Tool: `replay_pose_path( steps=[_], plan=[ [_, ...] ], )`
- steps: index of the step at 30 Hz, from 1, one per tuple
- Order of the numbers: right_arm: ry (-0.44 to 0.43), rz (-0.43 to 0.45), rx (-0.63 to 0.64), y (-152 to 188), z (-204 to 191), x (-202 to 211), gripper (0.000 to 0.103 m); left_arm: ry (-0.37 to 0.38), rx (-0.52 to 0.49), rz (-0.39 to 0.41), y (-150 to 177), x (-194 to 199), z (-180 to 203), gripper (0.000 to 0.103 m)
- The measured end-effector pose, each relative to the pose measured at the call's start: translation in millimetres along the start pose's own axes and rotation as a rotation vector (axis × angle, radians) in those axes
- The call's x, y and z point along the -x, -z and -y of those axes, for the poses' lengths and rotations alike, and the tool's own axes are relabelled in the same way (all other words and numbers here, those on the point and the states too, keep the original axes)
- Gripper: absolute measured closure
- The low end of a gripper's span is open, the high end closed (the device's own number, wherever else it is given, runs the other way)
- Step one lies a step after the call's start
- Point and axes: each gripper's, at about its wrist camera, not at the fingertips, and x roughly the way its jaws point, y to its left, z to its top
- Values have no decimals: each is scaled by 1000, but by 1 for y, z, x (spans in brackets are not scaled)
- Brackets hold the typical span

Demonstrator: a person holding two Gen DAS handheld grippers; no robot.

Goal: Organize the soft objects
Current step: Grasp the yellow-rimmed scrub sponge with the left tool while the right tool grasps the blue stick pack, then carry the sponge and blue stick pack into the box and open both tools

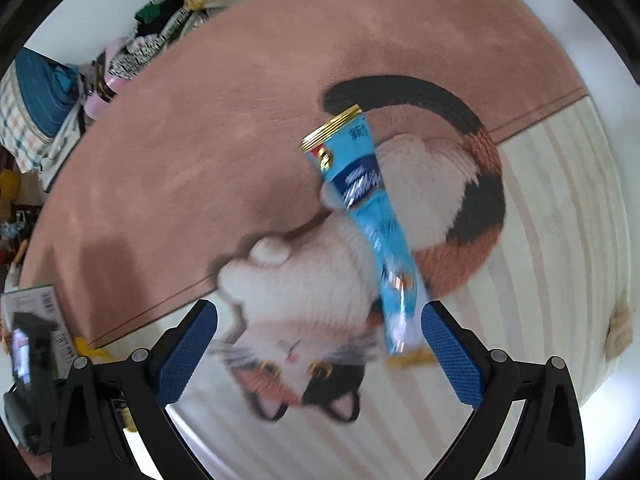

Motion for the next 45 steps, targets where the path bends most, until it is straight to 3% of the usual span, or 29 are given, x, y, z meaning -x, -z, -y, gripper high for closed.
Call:
replay_pose_path(
  steps=[8,10,11,13,17,20,25,29,34,40,45],
  plan=[
    [48,-6,15,-37,3,-20,4,77,30,72,-16,32,10,52],
    [50,-16,23,-42,3,-24,12,84,31,84,-28,38,13,52],
    [57,-25,24,-46,3,-28,23,83,25,90,-34,42,15,52],
    [97,-8,44,-50,0,-28,30,80,18,104,-42,47,23,52],
    [103,18,57,-49,-4,-21,74,77,-1,133,-47,62,37,52],
    [97,1,55,-42,-8,-21,86,83,-12,153,-45,71,42,52],
    [34,3,52,-22,-21,-10,87,81,-35,202,-23,84,32,53],
    [-46,32,81,2,-49,18,88,119,-37,253,6,100,34,53],
    [-137,81,160,42,-103,67,88,180,-25,335,52,124,2,53],
    [-209,125,267,102,-185,128,88,227,11,466,110,175,-60,53],
    [-265,134,360,163,-260,158,88,220,82,540,163,195,-146,53]
  ],
)
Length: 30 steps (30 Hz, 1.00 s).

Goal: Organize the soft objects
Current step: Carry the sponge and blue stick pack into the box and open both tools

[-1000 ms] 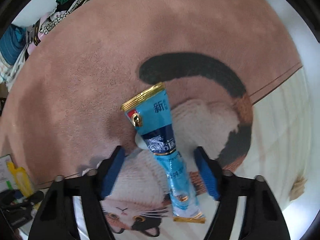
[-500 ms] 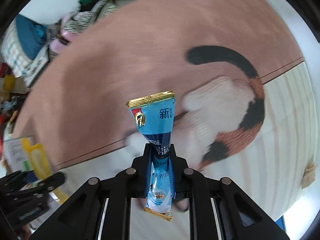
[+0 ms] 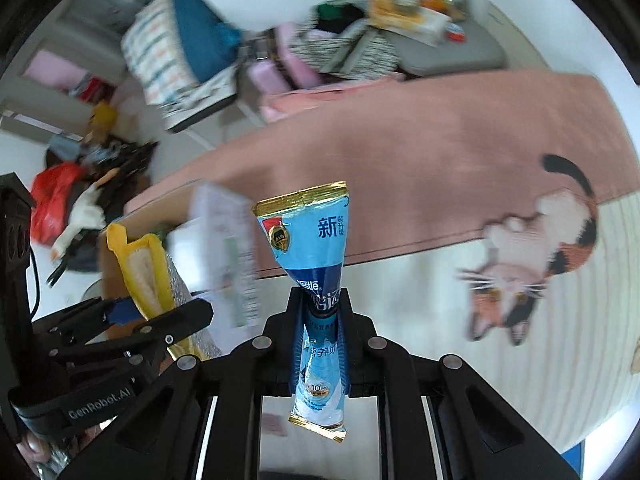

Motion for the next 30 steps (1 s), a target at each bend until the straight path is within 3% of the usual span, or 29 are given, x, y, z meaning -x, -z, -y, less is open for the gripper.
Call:
replay_pose_path(
  steps=[5,12,18,25,26,27,28,30],
  plan=[
    [-4,-8,112,16,-110,-14,88,-115,56,40,23,29,-82,53],
    [97,-33,211,15,-193,-69,88,-287,106,-37,39,9,-180,53],
    [191,-96,209,11,-198,-120,88,-309,138,-138,55,-34,-222,53],
    [274,-167,175,13,-180,-155,85,-230,189,-230,61,-75,-246,50],
    [286,-172,169,12,-177,-158,80,-200,219,-236,63,-77,-251,50],
    [296,-170,169,12,-174,-160,58,-167,247,-231,63,-78,-255,46],
    [288,-170,164,13,-173,-159,43,-148,256,-226,64,-78,-257,42],
    [256,-176,156,15,-173,-158,32,-161,254,-194,63,-75,-258,30]
  ],
)
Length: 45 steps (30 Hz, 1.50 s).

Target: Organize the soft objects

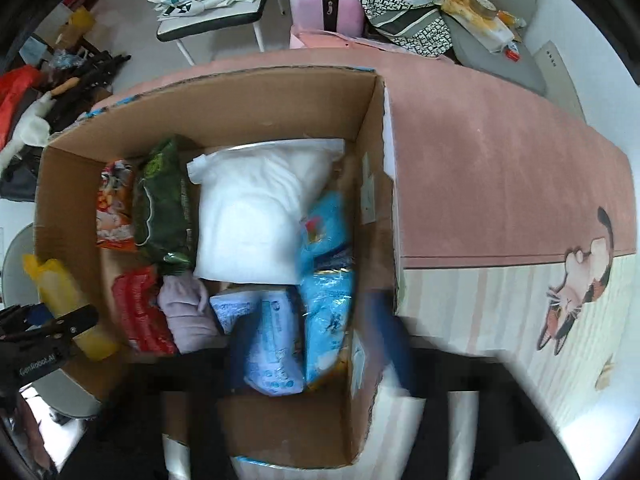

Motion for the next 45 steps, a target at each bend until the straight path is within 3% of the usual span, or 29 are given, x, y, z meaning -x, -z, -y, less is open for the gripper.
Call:
replay_pose_path(
  steps=[4,5,8,9,17,31,37,45],
  plan=[
    [7,4,6,3,-3,3,25,2,7,28,2,7,0,26],
    [-2,0,5,4,-4,3,20,2,8,32,3,9,1,25],
    [-1,5,15,9,-9,6,1,2,17,59,7,15,2,10],
    [-4,9,19,11,-11,6,0,2,21,74,8,17,2,7],
    [31,42,17,36,-12,13,0,19,45,136,27,31,14,4],
    [43,119,3,69,-7,46,0,-39,16,265,64,67,36,4],
    [22,186,11,95,-3,91,0,-36,-2,348,92,113,45,4],
    [-12,336,35,156,2,187,0,-41,-20,527,162,199,59,4]
  ],
)
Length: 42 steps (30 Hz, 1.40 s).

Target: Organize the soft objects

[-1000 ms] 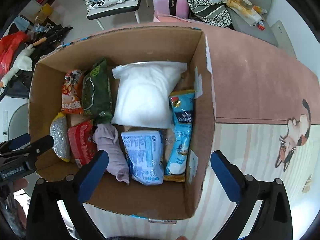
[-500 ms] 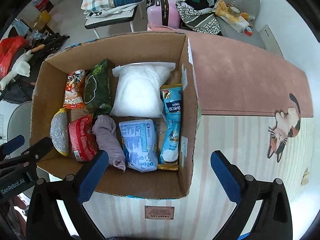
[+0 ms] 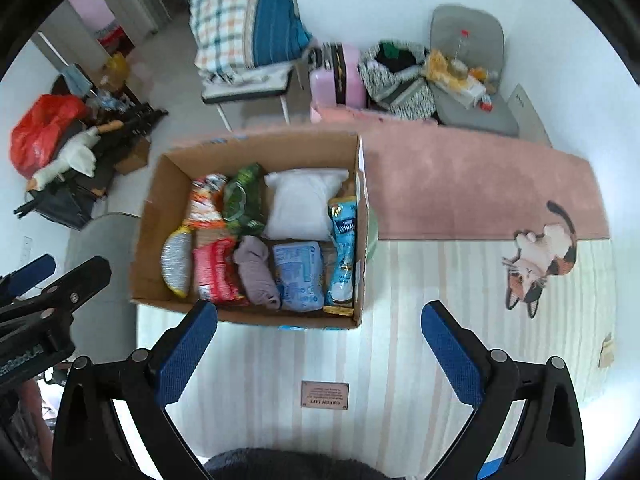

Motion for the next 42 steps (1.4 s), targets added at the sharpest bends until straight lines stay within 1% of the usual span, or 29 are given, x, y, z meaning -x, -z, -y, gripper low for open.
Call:
replay_pose_path(
  steps=[4,8,14,18,20,24,31,42],
  plan=[
    [8,76,14,12,0,49,0,-16,5,61,10,36,0,4],
    [28,152,30,24,0,93,0,-13,7,97,21,67,-1,4],
    [21,211,41,41,1,142,0,5,23,131,33,98,-3,4],
    [26,247,58,51,-1,167,0,-7,44,167,43,118,-5,4],
    [33,255,65,54,-2,172,0,-19,51,186,46,124,-5,4],
    [48,258,65,61,-1,178,0,-30,57,191,52,127,-5,4],
    [56,251,52,62,2,175,0,-32,61,163,61,123,-3,4],
    [56,248,52,60,-1,170,0,-26,62,152,63,119,-4,4]
  ],
)
